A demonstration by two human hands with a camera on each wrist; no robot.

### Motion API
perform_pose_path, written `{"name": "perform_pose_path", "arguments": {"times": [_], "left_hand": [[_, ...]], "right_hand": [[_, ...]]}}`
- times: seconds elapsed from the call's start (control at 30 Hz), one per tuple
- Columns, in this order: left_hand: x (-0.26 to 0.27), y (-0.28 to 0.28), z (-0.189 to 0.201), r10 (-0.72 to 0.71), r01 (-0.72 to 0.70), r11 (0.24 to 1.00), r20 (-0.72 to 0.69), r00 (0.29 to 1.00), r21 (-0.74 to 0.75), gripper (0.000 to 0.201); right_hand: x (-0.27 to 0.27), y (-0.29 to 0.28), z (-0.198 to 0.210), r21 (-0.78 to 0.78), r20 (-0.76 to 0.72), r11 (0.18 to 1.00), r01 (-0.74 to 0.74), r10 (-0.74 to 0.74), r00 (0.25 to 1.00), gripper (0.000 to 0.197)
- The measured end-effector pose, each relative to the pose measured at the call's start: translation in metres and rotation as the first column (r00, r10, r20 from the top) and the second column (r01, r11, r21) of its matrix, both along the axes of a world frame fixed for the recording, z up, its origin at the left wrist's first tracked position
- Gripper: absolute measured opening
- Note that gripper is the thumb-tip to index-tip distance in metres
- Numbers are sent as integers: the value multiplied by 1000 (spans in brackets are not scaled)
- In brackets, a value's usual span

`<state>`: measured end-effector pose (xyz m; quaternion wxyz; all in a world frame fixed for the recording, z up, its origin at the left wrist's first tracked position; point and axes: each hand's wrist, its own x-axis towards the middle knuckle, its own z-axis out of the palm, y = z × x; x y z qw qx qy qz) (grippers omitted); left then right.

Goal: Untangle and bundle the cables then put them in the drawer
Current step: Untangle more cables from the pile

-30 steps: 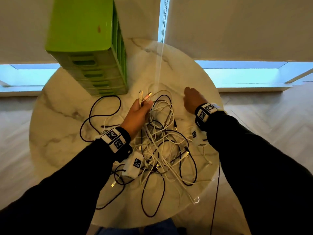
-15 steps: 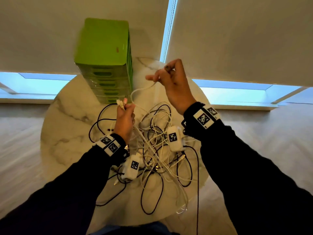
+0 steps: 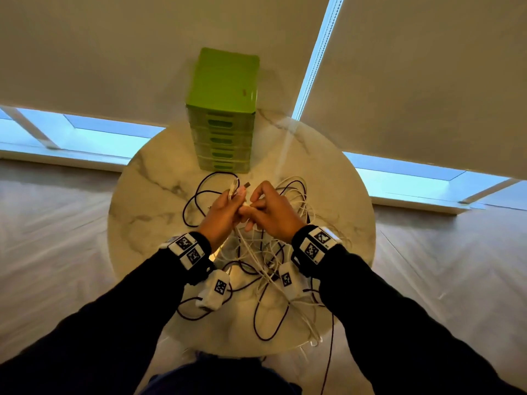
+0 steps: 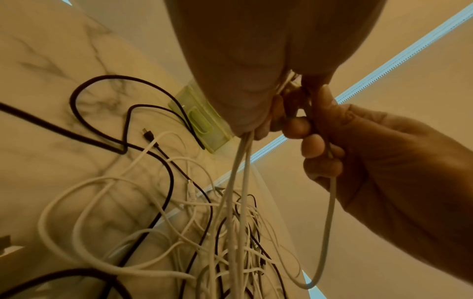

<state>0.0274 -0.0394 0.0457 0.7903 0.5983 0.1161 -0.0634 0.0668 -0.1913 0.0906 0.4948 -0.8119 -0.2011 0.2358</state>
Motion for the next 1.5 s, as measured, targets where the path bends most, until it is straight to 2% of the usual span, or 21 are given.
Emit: {"name": "perform_pose_path", "arguments": {"times": [0.1, 0.2, 0.27, 0.37, 0.43, 0.53, 0.6, 0.7, 0.87, 1.03, 1.1, 1.17, 1.27, 1.4, 1.47, 1.5], "left_hand": [[0, 4, -1, 92, -91, 994, -9, 996, 67, 34], [5, 8, -3, 195, -192, 980, -41, 980, 60, 23], [8, 5, -3, 237, -239, 971, -66, 969, -15, 24], [9, -3, 3, 279, -307, 930, -156, 948, -202, 19], [7, -8, 5, 251, -289, 928, -179, 951, -235, 25], [6, -13, 2, 167, -192, 956, -125, 978, -224, 43], [6, -15, 2, 92, -110, 974, -97, 991, -199, 61], [5, -13, 5, 47, -61, 986, -92, 995, -155, 72], [4, -8, 3, -7, -6, 992, -98, 995, -127, 57], [12, 0, 10, 152, -147, 988, -121, 981, 44, 59], [16, 5, 13, 224, -217, 973, -82, 971, 83, 46], [21, 9, 16, 295, -292, 954, -34, 955, 58, 31], [27, 10, 20, 371, -371, 928, -14, 928, 16, 23], [36, 20, 38, 436, -432, 877, -33, 900, -209, 30], [41, 33, 47, 435, -425, 873, -13, 900, -237, 39], [42, 39, 49, 420, -409, 886, 3, 908, -218, 36]], "right_hand": [[-9, 0, 0, 10, -20, 1000, -12, 12, 1000, 20], [-21, -1, -11, -110, 105, 994, -10, 22, 994, 19], [-28, -2, -17, -118, 174, 990, 82, -61, 983, 20], [-32, 3, -12, -21, 219, 977, 213, -203, 954, 20], [-31, 7, -6, -7, 228, 979, 201, -194, 954, 19], [-29, 14, 1, -60, 210, 986, 155, -139, 968, 20], [-28, 17, -1, -80, 177, 985, 156, -140, 974, 22], [-27, 20, -6, -98, 163, 981, 167, -149, 975, 18], [-27, 23, -9, -92, 151, 984, 151, -136, 979, 14], [-30, 16, -12, -137, 150, 988, 72, -51, 987, 22], [-34, 7, -16, -156, 156, 987, 37, -12, 988, 30], [-36, -2, -22, -172, 157, 985, 15, 13, 987, 35], [-32, -9, -32, -207, 133, 978, -8, 36, 990, 37], [-21, -22, -46, -345, 148, 936, -71, 129, 981, 43], [-15, -33, -52, -472, 133, 877, -89, 171, 976, 44], [-10, -37, -53, -530, 110, 843, -89, 173, 979, 43]]}}
